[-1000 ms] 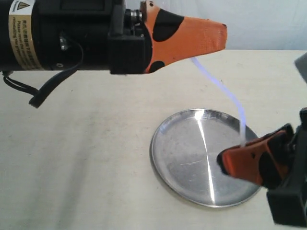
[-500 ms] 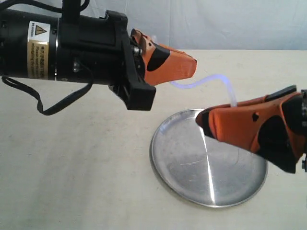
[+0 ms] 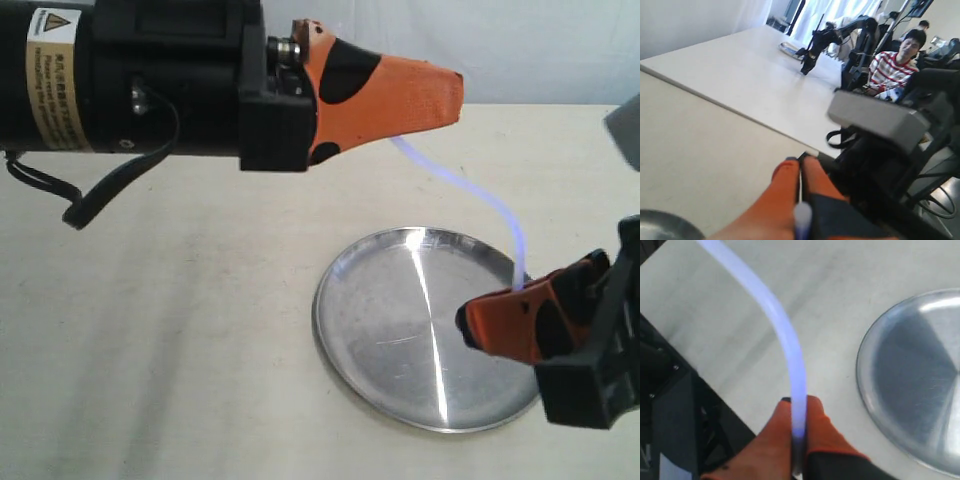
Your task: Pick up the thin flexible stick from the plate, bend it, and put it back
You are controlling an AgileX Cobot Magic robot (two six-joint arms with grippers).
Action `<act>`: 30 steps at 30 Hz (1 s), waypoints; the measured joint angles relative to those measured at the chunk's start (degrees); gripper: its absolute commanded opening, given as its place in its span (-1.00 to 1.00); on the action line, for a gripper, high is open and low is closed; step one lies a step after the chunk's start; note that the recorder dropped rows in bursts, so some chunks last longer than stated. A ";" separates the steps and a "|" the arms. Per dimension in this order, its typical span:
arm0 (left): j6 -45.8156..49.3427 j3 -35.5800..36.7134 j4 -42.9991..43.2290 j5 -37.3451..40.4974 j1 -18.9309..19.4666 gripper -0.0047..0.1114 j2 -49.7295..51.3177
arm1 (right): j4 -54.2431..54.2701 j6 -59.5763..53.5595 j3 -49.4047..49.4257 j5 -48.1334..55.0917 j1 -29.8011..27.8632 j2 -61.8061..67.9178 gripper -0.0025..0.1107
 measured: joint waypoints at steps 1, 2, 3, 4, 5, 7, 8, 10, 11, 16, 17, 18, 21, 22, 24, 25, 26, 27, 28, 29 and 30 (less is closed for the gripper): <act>1.04 0.00 -0.91 -0.63 0.00 -0.92 0.00 | 1.20 -1.23 0.00 0.35 0.00 0.70 -0.97; 1.87 0.00 -1.55 -1.05 0.00 -0.92 0.00 | 3.20 -3.13 0.00 0.60 0.00 1.56 -0.97; 2.92 0.00 -1.84 -1.32 0.00 -0.92 0.00 | 5.43 -5.32 0.00 0.85 0.00 2.24 -0.97; 3.70 0.00 -2.30 -1.45 0.00 -0.92 0.00 | 7.34 -7.12 0.00 1.10 0.00 2.68 -0.97; 4.28 0.00 -2.71 -1.45 0.00 -0.92 0.00 | 9.56 -9.25 -0.10 1.08 0.00 3.01 -0.97; 5.05 0.00 -2.92 -0.98 0.00 -0.92 0.00 | 13.14 -12.56 -0.10 1.50 0.00 3.56 -0.97; 5.68 0.00 -3.14 -0.36 0.00 -0.92 0.00 | 14.10 -13.73 -0.10 1.61 0.00 3.58 -0.97; 6.06 0.00 -3.29 0.71 0.00 -0.92 0.00 | 14.73 -14.92 -0.10 1.61 0.00 3.67 -0.97; 6.17 0.00 -3.29 1.24 0.00 -0.92 0.00 | 14.73 -15.21 -0.10 1.61 0.00 3.70 -0.97; 6.26 0.00 -3.29 3.17 -0.11 -0.92 0.00 | 14.73 -15.72 -0.10 1.74 0.00 3.80 -0.97; 6.26 0.00 -3.29 3.43 -0.11 -0.92 0.00 | 14.73 -15.72 -0.10 1.85 0.00 3.80 -0.97; 6.26 0.00 -3.29 3.67 -0.11 -0.92 0.00 | 14.73 -15.72 -0.10 1.85 0.00 3.80 -0.97; 6.26 0.00 -3.18 4.56 -0.11 -0.92 0.00 | 14.62 -15.72 -0.10 1.96 0.00 3.80 -0.97; 6.26 0.00 -2.93 4.67 -0.11 -0.88 0.00 | 14.51 -15.72 -0.10 1.96 0.00 3.80 -0.97; 6.26 0.00 -2.82 4.82 -0.11 -0.77 0.00 | 14.51 -15.72 -0.10 2.06 0.00 3.80 -0.97; 6.26 0.00 -2.71 4.82 -0.11 -0.67 0.00 | 14.39 -15.72 -0.10 2.05 0.00 3.80 -0.97; 6.26 0.00 -2.71 4.92 -0.11 -0.56 0.00 | 14.28 -15.82 -0.10 2.30 0.00 3.80 -0.97; 6.26 0.00 -2.71 4.92 -0.11 -0.45 0.00 | 14.28 -15.81 -0.10 2.46 0.00 3.80 -0.97; 6.26 0.00 -2.71 4.92 -0.11 -0.31 0.00 | 13.86 -15.81 -0.10 2.60 0.00 3.80 -0.97; 6.26 0.00 -2.58 5.05 -0.11 -0.18 0.00 | 13.43 -15.81 -0.10 2.86 0.00 3.80 -0.97; 6.39 0.00 -2.48 5.05 -0.11 -0.06 0.00 | 12.88 -15.93 -0.10 2.98 0.00 3.80 -0.97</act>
